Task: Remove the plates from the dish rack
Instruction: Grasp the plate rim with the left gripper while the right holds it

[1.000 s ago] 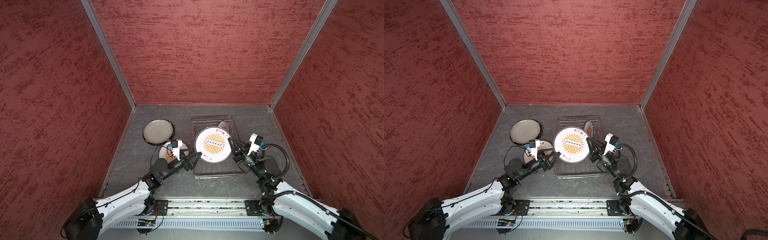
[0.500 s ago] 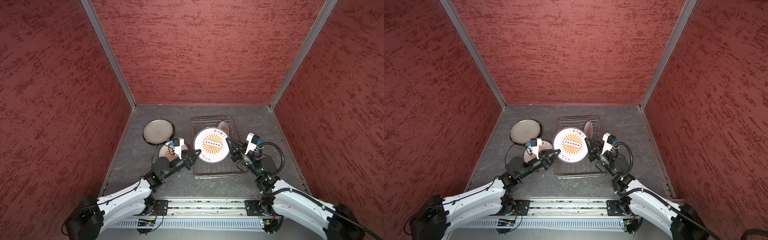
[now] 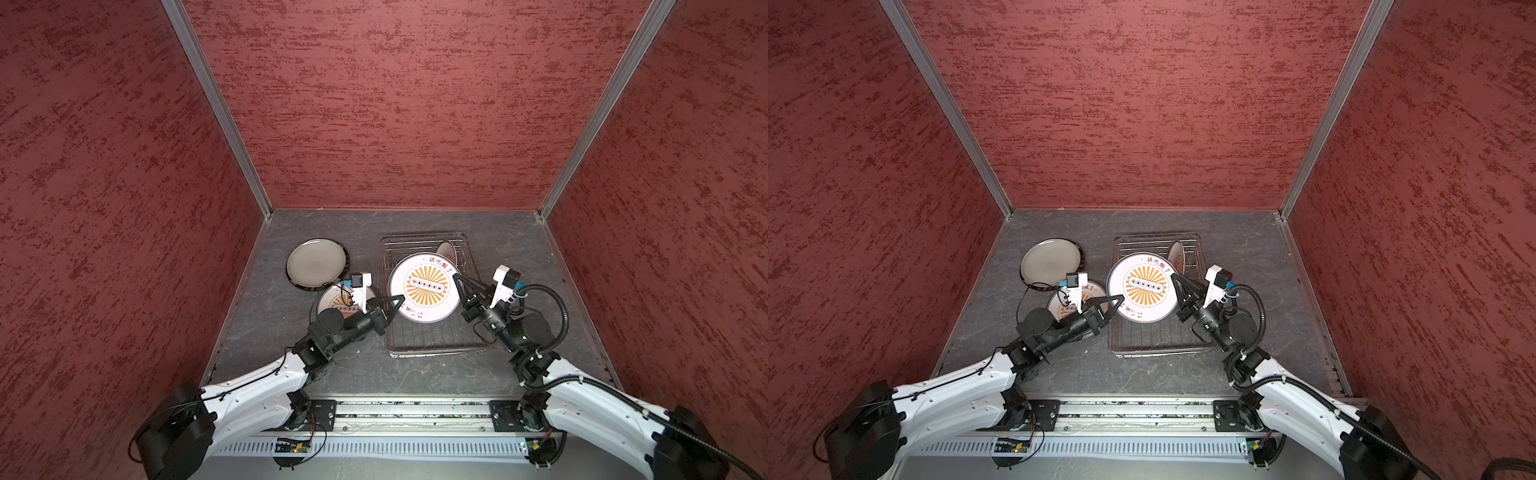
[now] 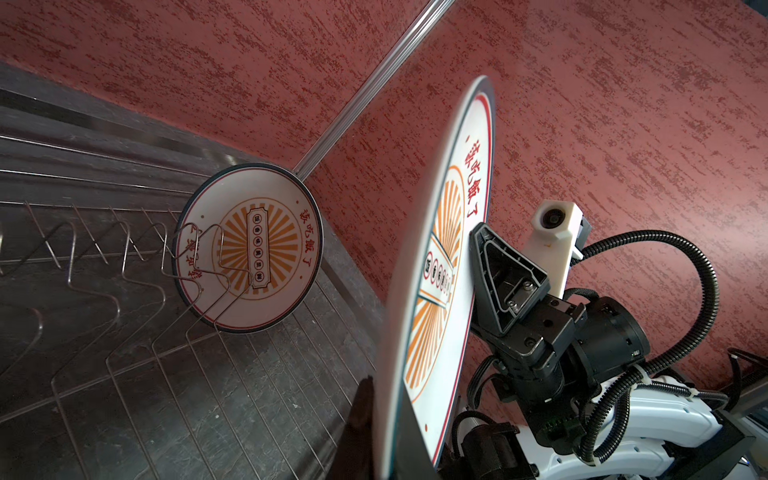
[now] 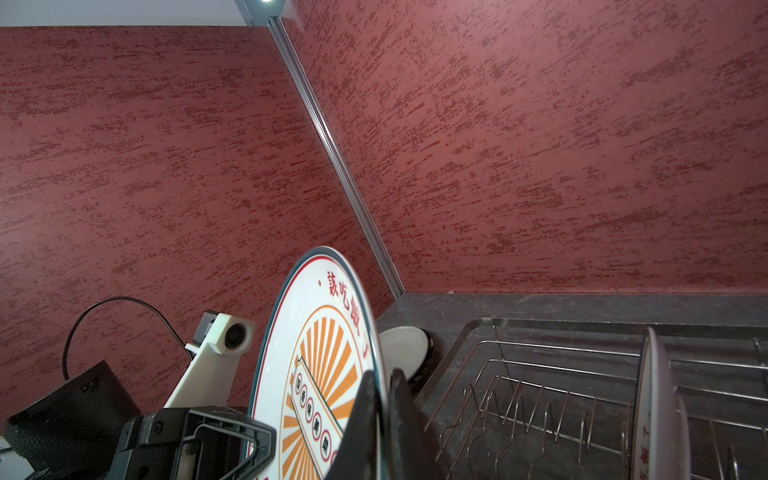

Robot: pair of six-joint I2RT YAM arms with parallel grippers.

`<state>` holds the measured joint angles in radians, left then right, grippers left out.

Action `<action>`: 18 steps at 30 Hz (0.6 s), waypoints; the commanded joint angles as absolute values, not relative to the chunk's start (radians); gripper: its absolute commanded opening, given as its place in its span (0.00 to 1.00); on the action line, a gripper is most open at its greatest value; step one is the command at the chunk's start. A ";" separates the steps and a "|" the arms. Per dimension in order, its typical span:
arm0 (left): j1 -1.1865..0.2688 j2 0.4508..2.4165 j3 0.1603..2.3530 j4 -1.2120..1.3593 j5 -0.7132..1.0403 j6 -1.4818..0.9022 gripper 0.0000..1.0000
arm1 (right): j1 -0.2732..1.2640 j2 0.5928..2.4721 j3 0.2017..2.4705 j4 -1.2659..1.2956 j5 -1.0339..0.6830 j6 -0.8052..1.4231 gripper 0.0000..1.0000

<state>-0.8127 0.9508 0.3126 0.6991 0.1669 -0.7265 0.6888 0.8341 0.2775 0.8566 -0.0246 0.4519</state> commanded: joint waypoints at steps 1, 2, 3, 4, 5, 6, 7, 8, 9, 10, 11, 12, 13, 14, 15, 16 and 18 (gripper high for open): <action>-0.828 0.965 0.326 0.733 0.197 -0.696 0.00 | 0.689 0.844 0.284 0.924 -0.030 0.469 0.08; -0.828 0.966 0.323 0.741 0.191 -0.706 0.00 | 0.689 0.845 0.287 0.916 -0.040 0.467 0.11; -0.828 0.967 0.322 0.748 0.189 -0.711 0.00 | 0.688 0.848 0.291 0.909 -0.048 0.466 0.14; -0.828 0.965 0.317 0.760 0.183 -0.716 0.00 | 0.688 0.851 0.294 0.905 -0.056 0.466 0.15; -0.828 0.965 0.312 0.770 0.178 -0.725 0.00 | 0.689 0.857 0.297 0.905 -0.067 0.466 0.18; -0.828 0.962 0.308 0.779 0.169 -0.731 0.00 | 0.688 0.864 0.300 0.908 -0.075 0.466 0.21; -0.828 0.961 0.305 0.785 0.161 -0.740 0.00 | 0.689 0.875 0.304 0.910 -0.089 0.465 0.25; -0.828 0.957 0.304 0.785 0.155 -0.743 0.00 | 0.689 0.887 0.311 0.910 -0.103 0.462 0.27; -0.828 0.953 0.302 0.785 0.152 -0.746 0.00 | 0.689 0.899 0.318 0.912 -0.118 0.459 0.31; -0.828 0.949 0.300 0.785 0.149 -0.750 0.00 | 0.689 0.912 0.325 0.911 -0.136 0.456 0.39; -0.828 0.945 0.296 0.788 0.144 -0.753 0.00 | 0.689 0.925 0.333 0.911 -0.151 0.456 0.46; -0.828 0.940 0.291 0.791 0.136 -0.755 0.00 | 0.689 0.935 0.341 0.907 -0.164 0.453 0.59; -0.827 0.933 0.286 0.791 0.124 -0.759 0.00 | 0.689 0.946 0.353 0.895 -0.172 0.453 0.73; -0.825 0.923 0.282 0.786 0.113 -0.762 0.00 | 0.689 0.956 0.362 0.880 -0.173 0.457 0.85; -0.823 0.914 0.279 0.777 0.101 -0.762 0.00 | 0.688 0.962 0.369 0.868 -0.168 0.463 0.93; -0.819 0.900 0.276 0.762 0.086 -0.762 0.00 | 0.689 0.968 0.372 0.862 -0.160 0.470 0.98; -0.807 0.868 0.273 0.716 0.055 -0.775 0.00 | 0.689 0.979 0.369 0.872 -0.157 0.467 0.99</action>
<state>-0.8196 0.9115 0.2752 0.7036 0.1089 -0.7551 0.6880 0.9714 0.3412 0.8627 -0.1356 0.4618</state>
